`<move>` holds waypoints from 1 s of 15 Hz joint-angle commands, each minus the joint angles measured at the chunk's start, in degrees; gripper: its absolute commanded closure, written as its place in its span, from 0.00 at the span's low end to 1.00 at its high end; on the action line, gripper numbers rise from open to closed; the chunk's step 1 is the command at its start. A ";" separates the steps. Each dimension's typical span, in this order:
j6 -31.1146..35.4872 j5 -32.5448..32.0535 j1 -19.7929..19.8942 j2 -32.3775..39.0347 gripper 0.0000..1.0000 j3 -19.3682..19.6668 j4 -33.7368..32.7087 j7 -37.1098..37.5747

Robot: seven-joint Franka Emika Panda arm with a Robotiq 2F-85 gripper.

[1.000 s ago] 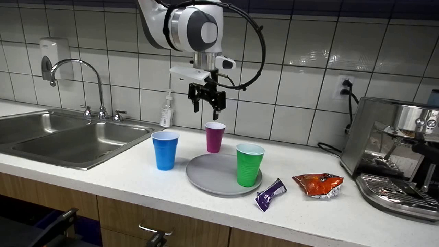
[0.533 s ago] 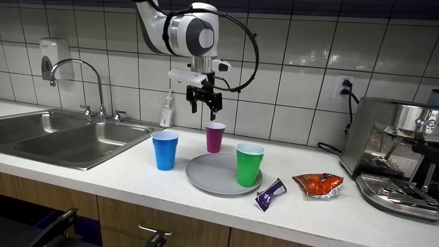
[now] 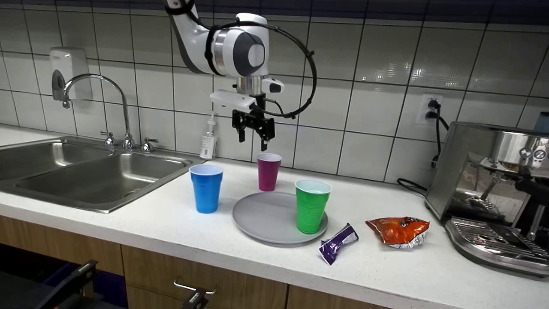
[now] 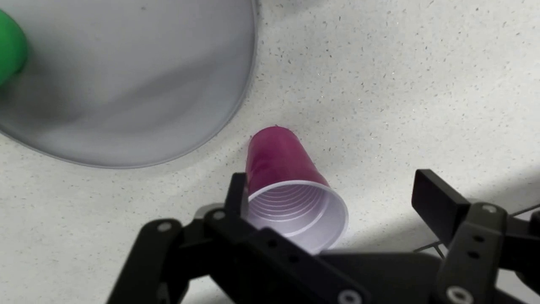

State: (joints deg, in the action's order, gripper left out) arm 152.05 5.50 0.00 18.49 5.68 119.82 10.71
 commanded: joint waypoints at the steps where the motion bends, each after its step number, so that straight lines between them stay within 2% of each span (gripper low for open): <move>1: -0.59 -2.17 -0.74 2.73 0.00 0.37 -3.69 3.20; 15: -1.22 -2.04 -1.49 10.26 0.00 0.63 -11.30 5.22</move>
State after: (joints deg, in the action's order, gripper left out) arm 152.04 4.38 -0.84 27.07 5.79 111.46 13.72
